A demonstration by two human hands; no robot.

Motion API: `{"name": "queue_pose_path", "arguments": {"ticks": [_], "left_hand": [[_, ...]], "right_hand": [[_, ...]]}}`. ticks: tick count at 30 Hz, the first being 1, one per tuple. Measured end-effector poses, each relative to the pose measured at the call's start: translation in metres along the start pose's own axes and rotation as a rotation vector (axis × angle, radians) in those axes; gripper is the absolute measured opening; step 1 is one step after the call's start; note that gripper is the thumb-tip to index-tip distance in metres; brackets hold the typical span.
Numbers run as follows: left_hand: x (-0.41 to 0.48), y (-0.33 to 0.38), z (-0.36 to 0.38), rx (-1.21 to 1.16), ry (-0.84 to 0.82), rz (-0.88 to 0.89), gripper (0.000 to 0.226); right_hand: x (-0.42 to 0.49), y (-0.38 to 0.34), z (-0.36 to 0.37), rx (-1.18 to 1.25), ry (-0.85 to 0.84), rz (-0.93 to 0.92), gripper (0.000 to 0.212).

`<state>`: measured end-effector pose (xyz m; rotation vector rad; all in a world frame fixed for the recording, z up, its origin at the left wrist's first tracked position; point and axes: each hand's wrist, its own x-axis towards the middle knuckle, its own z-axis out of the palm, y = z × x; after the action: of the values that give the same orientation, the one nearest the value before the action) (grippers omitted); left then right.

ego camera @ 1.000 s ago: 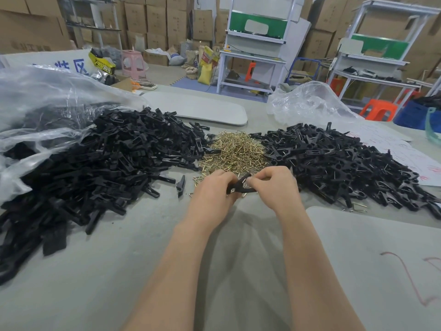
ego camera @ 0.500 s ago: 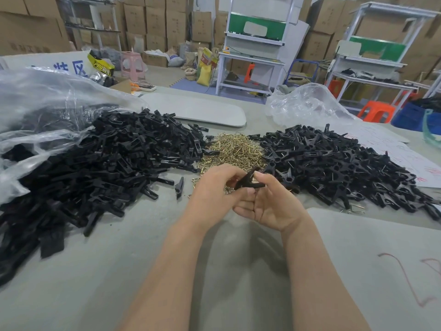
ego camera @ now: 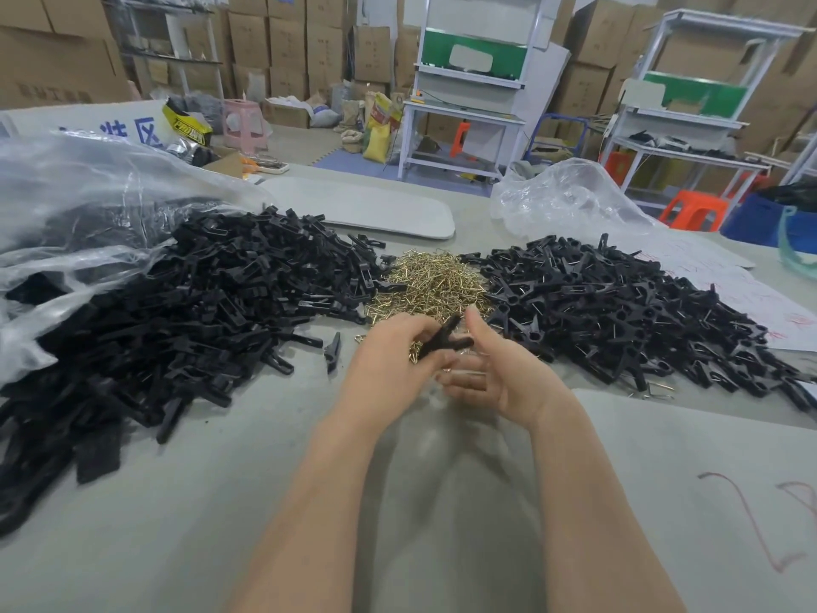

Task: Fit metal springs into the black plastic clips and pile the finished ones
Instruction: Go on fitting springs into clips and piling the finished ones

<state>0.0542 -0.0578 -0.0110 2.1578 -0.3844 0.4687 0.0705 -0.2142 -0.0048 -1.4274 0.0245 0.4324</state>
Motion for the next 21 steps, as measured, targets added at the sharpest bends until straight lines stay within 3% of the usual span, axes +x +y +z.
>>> {"name": "queue_pose_path", "arguments": {"ticks": [3, 4, 6, 8, 9, 10, 11, 13, 16, 18, 21], "left_hand": [[-0.001, -0.003, 0.006, 0.099, -0.109, -0.108, 0.032], [-0.001, -0.003, 0.007, 0.098, -0.109, -0.136, 0.037], [0.001, -0.004, 0.006, 0.061, -0.009, -0.200, 0.049], [0.003, -0.004, 0.000, -0.050, 0.233, -0.278, 0.048], [0.004, -0.005, -0.004, -0.139, 0.369, -0.316, 0.041], [0.005, -0.006, -0.008, -0.247, 0.494, -0.359, 0.034], [0.007, -0.006, -0.011, -0.362, 0.603, -0.414, 0.027], [0.009, -0.009, -0.016, -0.582, 0.765, -0.552, 0.022], [0.010, -0.018, -0.023, -0.816, 0.908, -0.726, 0.026], [0.011, -0.021, -0.025, -0.861, 0.957, -0.777, 0.029], [0.011, -0.021, -0.024, -0.861, 0.983, -0.787, 0.028]], "right_hand": [[0.003, -0.007, 0.006, -0.367, 0.134, -0.112, 0.012], [0.007, -0.011, 0.009, -0.478, 0.215, -0.151, 0.010], [0.016, -0.029, 0.012, -0.478, 0.488, -0.302, 0.029], [0.019, -0.059, 0.012, -0.027, 0.653, -0.476, 0.071], [0.022, -0.071, 0.011, 0.195, 0.637, -0.517, 0.092], [0.026, -0.078, 0.012, 0.251, 0.634, -0.506, 0.105], [0.028, -0.080, 0.017, 0.136, 0.652, -0.460, 0.109], [0.033, -0.066, 0.038, -0.255, 0.628, -0.404, 0.091], [0.048, -0.039, 0.080, -0.736, 0.401, -0.499, 0.044], [0.068, -0.026, 0.103, -0.983, 0.253, -0.509, 0.042], [0.092, -0.012, 0.125, -1.258, 0.139, -0.325, 0.051]]}}
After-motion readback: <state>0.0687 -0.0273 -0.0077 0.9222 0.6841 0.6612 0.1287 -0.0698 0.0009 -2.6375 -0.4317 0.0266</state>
